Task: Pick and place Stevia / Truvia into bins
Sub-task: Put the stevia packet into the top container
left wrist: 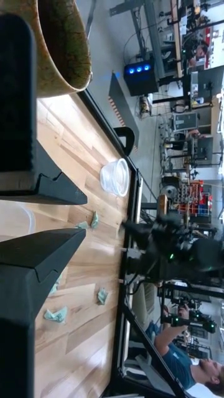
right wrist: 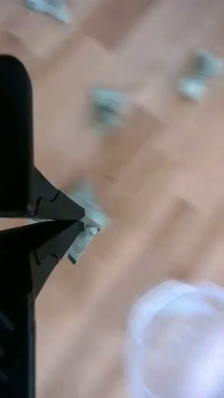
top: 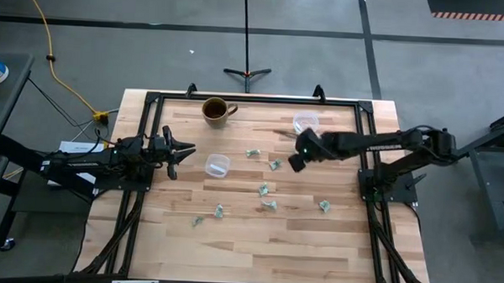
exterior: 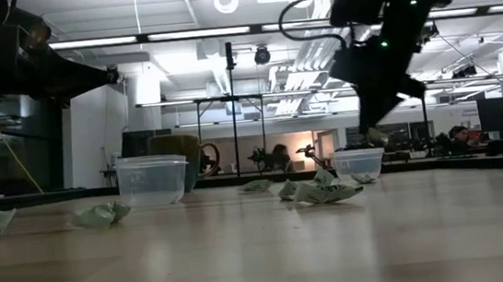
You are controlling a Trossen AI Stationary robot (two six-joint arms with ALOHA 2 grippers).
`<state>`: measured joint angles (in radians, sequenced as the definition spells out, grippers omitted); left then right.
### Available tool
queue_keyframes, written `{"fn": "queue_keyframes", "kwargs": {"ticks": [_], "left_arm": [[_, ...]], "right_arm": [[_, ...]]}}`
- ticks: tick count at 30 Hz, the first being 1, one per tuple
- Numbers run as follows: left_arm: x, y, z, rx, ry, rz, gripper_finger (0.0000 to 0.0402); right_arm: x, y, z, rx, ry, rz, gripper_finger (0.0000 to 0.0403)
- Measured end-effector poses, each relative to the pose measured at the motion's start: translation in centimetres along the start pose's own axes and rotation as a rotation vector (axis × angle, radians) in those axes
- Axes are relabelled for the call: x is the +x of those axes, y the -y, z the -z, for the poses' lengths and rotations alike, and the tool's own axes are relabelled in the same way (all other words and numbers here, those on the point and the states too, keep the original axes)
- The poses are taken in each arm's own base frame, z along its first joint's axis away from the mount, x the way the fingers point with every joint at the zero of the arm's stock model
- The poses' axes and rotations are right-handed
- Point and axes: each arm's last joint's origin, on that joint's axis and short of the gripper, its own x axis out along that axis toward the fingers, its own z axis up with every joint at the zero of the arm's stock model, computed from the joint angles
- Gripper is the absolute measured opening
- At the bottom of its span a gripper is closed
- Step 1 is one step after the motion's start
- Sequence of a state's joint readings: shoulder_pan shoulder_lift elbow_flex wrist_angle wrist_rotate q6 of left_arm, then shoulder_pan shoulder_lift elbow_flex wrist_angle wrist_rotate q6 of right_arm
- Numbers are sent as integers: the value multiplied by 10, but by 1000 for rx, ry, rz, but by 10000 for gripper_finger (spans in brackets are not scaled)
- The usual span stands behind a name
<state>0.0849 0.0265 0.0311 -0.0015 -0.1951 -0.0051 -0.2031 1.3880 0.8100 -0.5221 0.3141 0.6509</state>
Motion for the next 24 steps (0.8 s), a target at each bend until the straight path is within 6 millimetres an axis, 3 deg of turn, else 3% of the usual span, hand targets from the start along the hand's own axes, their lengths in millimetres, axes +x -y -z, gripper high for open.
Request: {"fn": "queue_keyframes", "kwargs": {"ticks": [9,16,24], "left_arm": [[0,0,0,0,0,-2,106],[0,0,0,0,1,-2,106],[0,0,0,0,3,-2,106]], "right_arm": [[12,44,-48,2,144,24,1],[22,80,-63,11,127,9,0],[53,93,-67,29,86,-12,21]]}}
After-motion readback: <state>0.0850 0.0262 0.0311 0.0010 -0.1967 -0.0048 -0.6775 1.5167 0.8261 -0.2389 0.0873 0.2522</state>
